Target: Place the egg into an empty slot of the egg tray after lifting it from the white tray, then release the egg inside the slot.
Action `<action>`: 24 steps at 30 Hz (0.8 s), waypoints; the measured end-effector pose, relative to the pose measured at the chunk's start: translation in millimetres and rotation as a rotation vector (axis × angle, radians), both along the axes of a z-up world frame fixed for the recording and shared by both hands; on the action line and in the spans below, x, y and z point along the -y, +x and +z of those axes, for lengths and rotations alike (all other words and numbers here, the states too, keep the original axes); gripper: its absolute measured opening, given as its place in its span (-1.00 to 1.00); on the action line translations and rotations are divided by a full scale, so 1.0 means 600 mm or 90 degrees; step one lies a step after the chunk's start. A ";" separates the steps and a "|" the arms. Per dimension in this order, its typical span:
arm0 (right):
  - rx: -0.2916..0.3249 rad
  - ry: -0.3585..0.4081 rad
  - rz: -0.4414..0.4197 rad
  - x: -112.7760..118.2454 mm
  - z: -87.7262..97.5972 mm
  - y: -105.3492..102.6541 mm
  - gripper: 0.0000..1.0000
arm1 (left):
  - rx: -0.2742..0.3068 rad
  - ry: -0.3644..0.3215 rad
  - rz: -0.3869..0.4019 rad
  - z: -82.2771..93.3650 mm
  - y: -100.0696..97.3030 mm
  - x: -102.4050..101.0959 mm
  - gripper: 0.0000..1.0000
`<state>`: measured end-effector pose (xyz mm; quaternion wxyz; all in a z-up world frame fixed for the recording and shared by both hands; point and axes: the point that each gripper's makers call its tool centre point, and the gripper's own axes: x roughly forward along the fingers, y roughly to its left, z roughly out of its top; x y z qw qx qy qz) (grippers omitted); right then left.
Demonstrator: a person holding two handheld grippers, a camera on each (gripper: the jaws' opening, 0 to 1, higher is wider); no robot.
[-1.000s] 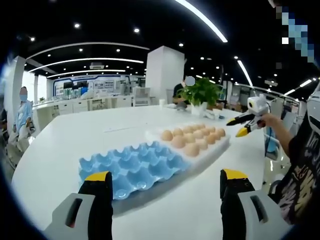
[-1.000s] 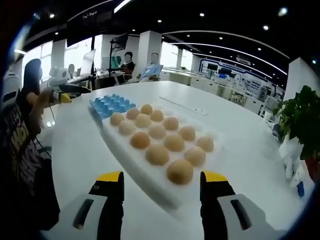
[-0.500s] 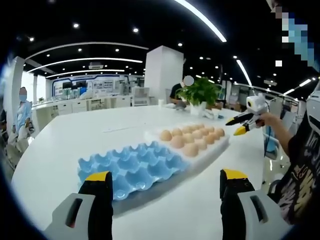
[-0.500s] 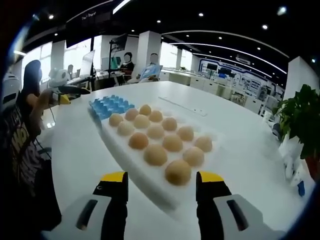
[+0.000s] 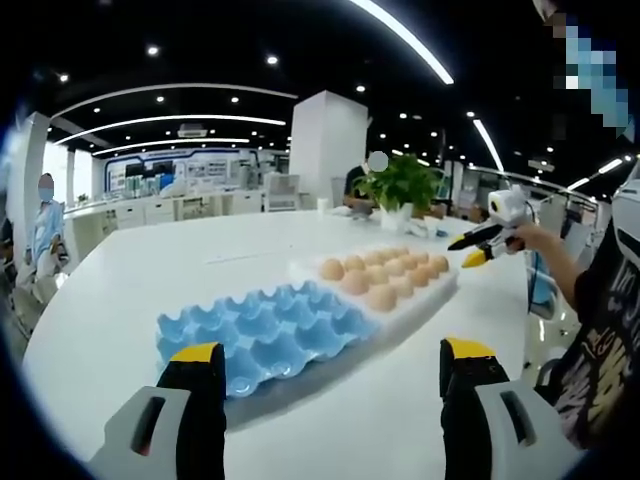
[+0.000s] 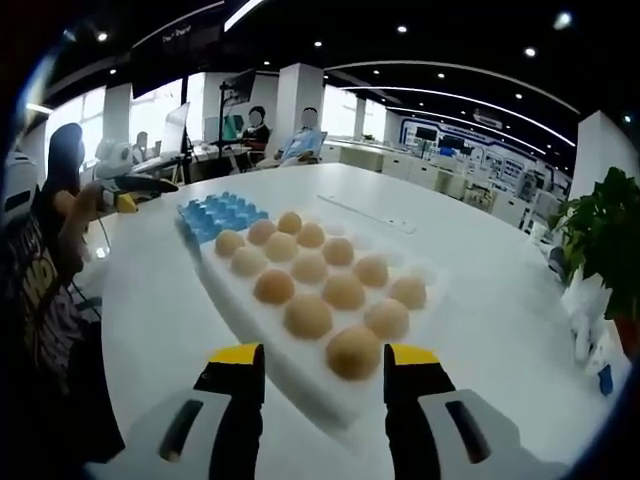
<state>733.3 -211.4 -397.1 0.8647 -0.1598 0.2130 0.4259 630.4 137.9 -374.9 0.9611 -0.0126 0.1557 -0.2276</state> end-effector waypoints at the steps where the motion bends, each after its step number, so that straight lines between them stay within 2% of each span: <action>1: 0.000 -0.001 -0.001 0.000 0.000 0.001 -0.02 | 0.000 -0.001 0.000 0.000 0.000 0.000 0.80; 21: 0.002 -0.017 0.012 -0.014 0.004 0.003 -0.02 | -0.005 -0.006 -0.003 -0.005 -0.008 0.001 0.78; 24: 0.002 -0.019 0.019 -0.019 0.006 0.003 -0.02 | -0.008 -0.006 -0.002 -0.005 -0.007 0.000 0.64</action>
